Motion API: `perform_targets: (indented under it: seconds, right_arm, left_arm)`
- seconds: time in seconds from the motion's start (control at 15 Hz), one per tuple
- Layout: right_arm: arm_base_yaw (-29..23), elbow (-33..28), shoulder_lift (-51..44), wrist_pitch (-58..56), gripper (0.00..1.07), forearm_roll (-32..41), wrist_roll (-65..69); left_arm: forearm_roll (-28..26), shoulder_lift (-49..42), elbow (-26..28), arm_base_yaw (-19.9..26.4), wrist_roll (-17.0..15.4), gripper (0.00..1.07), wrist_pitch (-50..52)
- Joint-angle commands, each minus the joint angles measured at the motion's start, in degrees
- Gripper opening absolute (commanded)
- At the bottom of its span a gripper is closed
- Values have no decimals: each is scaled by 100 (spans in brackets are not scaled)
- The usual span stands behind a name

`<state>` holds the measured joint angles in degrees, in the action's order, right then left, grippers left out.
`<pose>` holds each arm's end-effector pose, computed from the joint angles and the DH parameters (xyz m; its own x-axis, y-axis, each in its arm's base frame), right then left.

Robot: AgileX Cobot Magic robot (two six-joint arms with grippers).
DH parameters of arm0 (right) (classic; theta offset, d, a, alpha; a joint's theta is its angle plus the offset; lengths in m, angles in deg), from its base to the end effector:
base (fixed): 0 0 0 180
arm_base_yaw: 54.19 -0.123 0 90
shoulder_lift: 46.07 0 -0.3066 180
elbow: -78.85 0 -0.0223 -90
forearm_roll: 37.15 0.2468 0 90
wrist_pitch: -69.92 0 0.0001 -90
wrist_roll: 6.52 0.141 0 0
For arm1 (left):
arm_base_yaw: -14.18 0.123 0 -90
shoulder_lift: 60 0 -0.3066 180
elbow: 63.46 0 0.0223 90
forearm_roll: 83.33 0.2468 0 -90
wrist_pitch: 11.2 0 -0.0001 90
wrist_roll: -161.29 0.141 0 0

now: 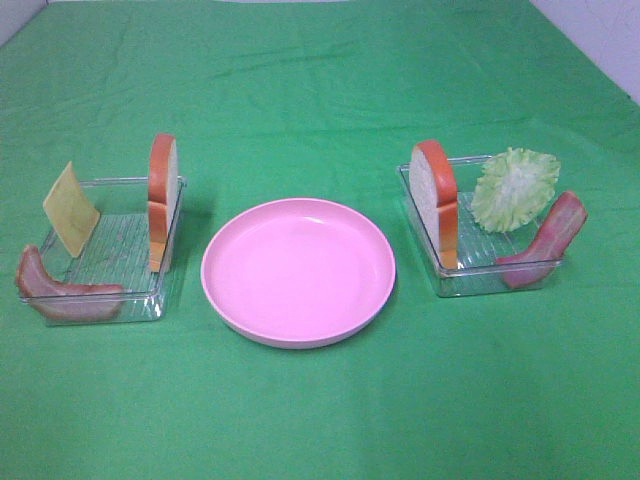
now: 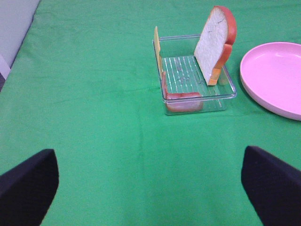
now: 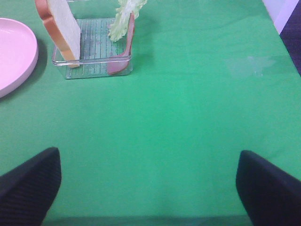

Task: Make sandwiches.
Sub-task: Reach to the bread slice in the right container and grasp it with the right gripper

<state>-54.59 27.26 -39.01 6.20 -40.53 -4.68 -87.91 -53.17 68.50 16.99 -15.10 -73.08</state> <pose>0.0139 -0.0074 0.2327 -0.5346 0.0022 -0.8451 0.0409 0.9989 -0.0232 0.0107 -0.0094 0.2565 -0.4479 0.0033 -0.8941 0.0253 0.9996 -0.0090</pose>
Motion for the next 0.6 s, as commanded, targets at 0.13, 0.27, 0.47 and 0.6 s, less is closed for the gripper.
perform_targets:
  seconds: [0.13,0.27,0.47,0.6]
  right_arm:
    - [46,-17,-201,63,97,6,-63]
    - [46,-17,-201,63,97,6,-63]
    - [46,-17,-201,63,97,6,-63]
    - [46,-17,-201,63,97,11,-40]
  left_arm:
    - [-29,-11,-6,29,0,100,6]
    - [-29,-11,-6,29,0,100,6]
    - [-29,-11,-6,29,0,100,6]
    - [-29,-11,-6,29,0,100,6]
